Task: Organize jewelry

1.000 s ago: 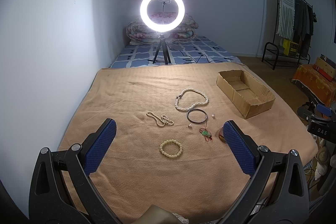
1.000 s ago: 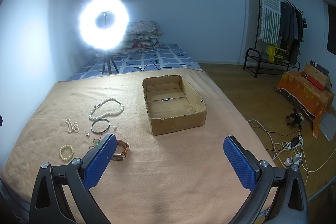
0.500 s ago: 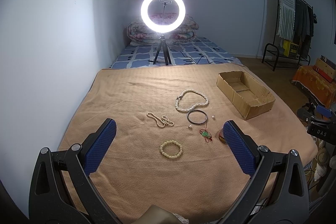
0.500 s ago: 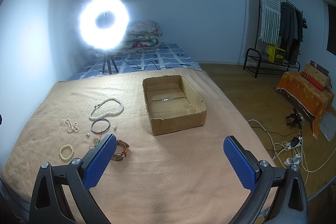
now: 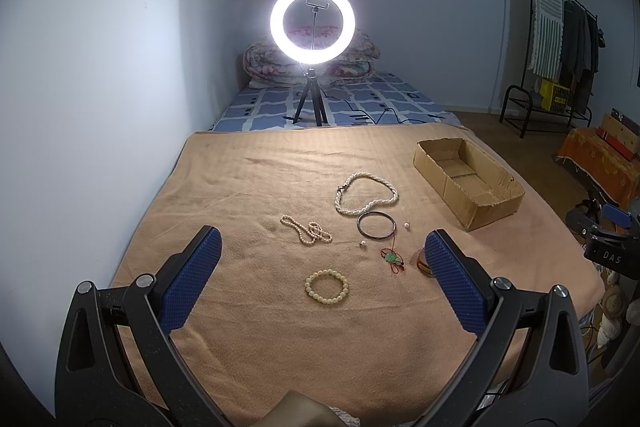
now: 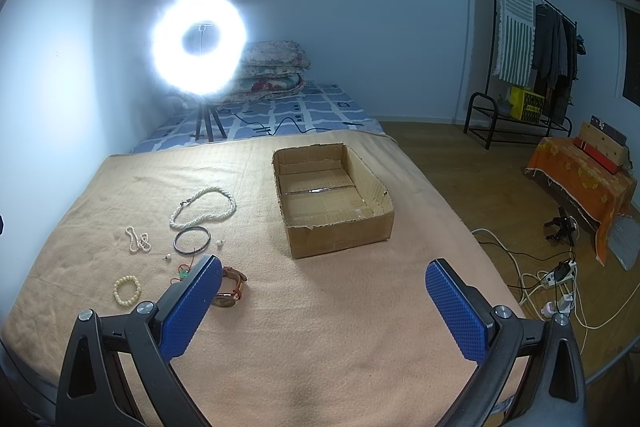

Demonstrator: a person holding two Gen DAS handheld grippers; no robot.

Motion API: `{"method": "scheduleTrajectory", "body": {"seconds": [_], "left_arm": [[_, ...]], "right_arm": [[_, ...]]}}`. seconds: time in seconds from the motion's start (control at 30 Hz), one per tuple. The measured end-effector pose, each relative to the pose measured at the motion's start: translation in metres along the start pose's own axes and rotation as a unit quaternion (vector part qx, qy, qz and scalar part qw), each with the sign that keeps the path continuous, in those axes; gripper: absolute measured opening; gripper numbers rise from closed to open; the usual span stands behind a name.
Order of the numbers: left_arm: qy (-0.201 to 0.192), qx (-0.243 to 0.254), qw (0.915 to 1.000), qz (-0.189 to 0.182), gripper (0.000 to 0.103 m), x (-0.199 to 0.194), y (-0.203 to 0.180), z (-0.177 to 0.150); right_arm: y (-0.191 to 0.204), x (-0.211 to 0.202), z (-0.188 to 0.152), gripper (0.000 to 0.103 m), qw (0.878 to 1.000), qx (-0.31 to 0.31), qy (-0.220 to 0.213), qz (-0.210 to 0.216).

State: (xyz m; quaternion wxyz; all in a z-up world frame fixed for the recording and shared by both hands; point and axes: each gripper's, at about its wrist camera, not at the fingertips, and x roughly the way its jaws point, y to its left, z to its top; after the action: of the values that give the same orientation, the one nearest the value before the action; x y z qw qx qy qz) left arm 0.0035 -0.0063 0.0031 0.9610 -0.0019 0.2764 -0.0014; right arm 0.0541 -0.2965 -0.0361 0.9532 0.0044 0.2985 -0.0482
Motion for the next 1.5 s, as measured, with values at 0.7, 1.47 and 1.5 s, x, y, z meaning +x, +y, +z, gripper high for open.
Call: {"method": "scheduleTrajectory", "body": {"seconds": [0.7,1.47,1.5], "left_arm": [[-0.001,-0.002,1.0000,0.000,0.103,-0.001,0.000,0.000],[0.046,-0.014,0.9986,0.025,0.103,0.057,0.025,-0.001],[0.049,-0.012,0.9984,0.025,0.103,0.062,0.027,-0.002]], "right_arm": [[0.006,0.004,0.001,0.103,1.000,-0.002,0.003,0.005],[0.022,0.034,-0.003,0.095,0.997,-0.028,0.015,0.073],[0.022,0.037,-0.004,0.095,0.995,-0.033,0.013,0.088]]}}
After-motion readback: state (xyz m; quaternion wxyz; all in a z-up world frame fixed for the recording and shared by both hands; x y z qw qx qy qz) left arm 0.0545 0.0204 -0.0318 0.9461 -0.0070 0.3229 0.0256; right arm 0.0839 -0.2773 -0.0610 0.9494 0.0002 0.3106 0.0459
